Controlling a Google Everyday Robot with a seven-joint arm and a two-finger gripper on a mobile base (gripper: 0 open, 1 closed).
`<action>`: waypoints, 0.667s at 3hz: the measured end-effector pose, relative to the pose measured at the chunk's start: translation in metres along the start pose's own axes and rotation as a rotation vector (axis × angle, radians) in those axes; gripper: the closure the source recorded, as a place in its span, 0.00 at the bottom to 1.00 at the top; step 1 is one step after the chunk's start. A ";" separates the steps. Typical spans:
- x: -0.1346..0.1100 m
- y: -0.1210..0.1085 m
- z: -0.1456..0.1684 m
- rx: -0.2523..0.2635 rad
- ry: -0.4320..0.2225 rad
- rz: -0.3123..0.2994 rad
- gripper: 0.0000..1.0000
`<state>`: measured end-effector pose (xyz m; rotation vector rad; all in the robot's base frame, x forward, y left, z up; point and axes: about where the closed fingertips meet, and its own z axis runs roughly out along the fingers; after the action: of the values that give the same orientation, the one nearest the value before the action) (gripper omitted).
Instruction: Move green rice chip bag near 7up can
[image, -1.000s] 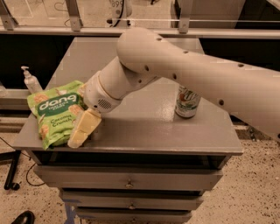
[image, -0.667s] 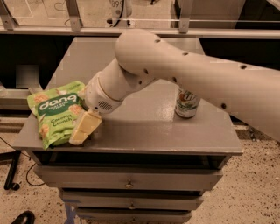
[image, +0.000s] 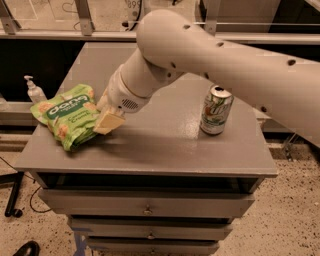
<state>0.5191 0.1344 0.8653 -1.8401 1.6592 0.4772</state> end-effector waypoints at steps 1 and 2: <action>0.010 -0.015 -0.013 0.037 0.020 0.007 0.88; 0.020 -0.032 -0.025 0.079 0.032 0.010 1.00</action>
Offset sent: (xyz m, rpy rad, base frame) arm 0.0563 -0.0543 0.0208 -0.0236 -0.0935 -0.1120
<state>0.5506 0.1037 0.8778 -1.7914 1.6849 0.3823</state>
